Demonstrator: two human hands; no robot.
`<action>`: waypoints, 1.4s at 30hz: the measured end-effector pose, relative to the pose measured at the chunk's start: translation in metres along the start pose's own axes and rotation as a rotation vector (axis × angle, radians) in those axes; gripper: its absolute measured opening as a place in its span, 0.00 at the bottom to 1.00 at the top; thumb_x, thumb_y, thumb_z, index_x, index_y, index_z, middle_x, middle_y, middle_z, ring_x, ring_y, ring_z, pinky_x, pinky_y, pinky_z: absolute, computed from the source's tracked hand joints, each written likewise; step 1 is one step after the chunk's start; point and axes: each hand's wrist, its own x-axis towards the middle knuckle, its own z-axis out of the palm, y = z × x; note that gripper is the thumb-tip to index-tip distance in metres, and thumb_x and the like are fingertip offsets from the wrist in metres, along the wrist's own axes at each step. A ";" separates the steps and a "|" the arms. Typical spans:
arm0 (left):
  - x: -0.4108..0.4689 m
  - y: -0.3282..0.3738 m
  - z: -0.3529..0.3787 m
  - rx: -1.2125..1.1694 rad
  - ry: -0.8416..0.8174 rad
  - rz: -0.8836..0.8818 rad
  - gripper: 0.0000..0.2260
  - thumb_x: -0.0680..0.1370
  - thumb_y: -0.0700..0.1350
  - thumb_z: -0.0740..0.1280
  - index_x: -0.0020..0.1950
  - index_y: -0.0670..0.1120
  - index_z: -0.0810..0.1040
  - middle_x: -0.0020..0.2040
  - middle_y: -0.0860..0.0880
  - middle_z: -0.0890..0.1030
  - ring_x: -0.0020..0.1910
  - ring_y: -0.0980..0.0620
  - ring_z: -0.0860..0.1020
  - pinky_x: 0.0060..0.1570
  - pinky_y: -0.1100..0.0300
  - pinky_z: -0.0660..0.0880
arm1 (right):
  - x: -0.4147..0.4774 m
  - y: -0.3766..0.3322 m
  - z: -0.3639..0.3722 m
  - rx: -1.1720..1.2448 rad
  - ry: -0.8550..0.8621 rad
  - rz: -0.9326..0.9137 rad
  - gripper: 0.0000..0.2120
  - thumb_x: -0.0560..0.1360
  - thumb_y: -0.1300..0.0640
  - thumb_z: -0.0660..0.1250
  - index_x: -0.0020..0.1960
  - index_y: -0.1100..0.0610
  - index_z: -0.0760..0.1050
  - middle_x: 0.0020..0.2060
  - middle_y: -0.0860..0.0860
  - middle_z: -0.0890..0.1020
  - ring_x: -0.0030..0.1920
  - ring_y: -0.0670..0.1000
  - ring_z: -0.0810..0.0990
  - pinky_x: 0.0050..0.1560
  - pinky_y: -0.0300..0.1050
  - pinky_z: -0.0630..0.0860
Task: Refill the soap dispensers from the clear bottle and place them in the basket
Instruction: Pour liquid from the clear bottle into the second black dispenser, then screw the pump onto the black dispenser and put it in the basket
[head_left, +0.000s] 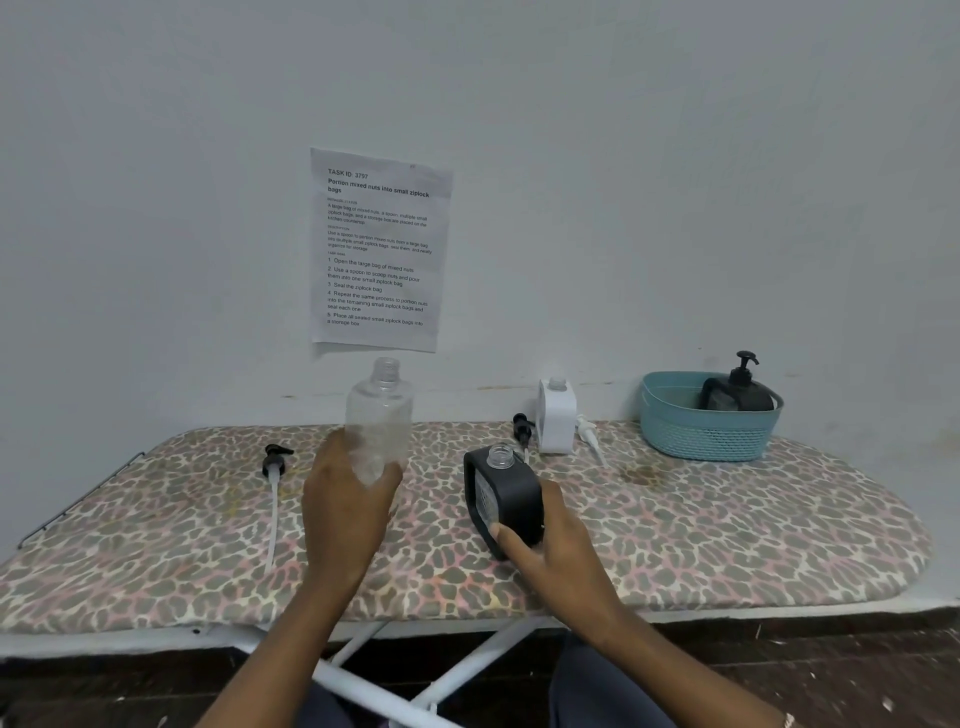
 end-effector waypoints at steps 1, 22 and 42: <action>0.001 -0.004 0.000 -0.021 -0.002 -0.033 0.19 0.75 0.47 0.78 0.62 0.45 0.77 0.55 0.50 0.80 0.52 0.47 0.80 0.45 0.56 0.72 | 0.000 0.001 0.002 0.005 0.003 0.002 0.23 0.80 0.49 0.71 0.71 0.46 0.66 0.56 0.42 0.80 0.51 0.40 0.82 0.42 0.36 0.81; -0.012 -0.021 0.008 -0.022 -0.031 -0.076 0.26 0.72 0.55 0.81 0.61 0.45 0.73 0.55 0.47 0.80 0.53 0.45 0.80 0.47 0.54 0.74 | 0.003 0.012 0.011 -0.086 0.046 -0.030 0.26 0.78 0.39 0.72 0.70 0.44 0.66 0.53 0.40 0.80 0.46 0.41 0.83 0.44 0.40 0.81; -0.032 0.046 0.009 0.046 0.165 0.480 0.36 0.76 0.57 0.78 0.73 0.38 0.67 0.68 0.41 0.67 0.67 0.42 0.68 0.71 0.49 0.69 | 0.008 0.003 -0.014 -0.015 0.107 0.009 0.31 0.76 0.27 0.64 0.70 0.45 0.70 0.61 0.42 0.80 0.58 0.38 0.81 0.58 0.42 0.81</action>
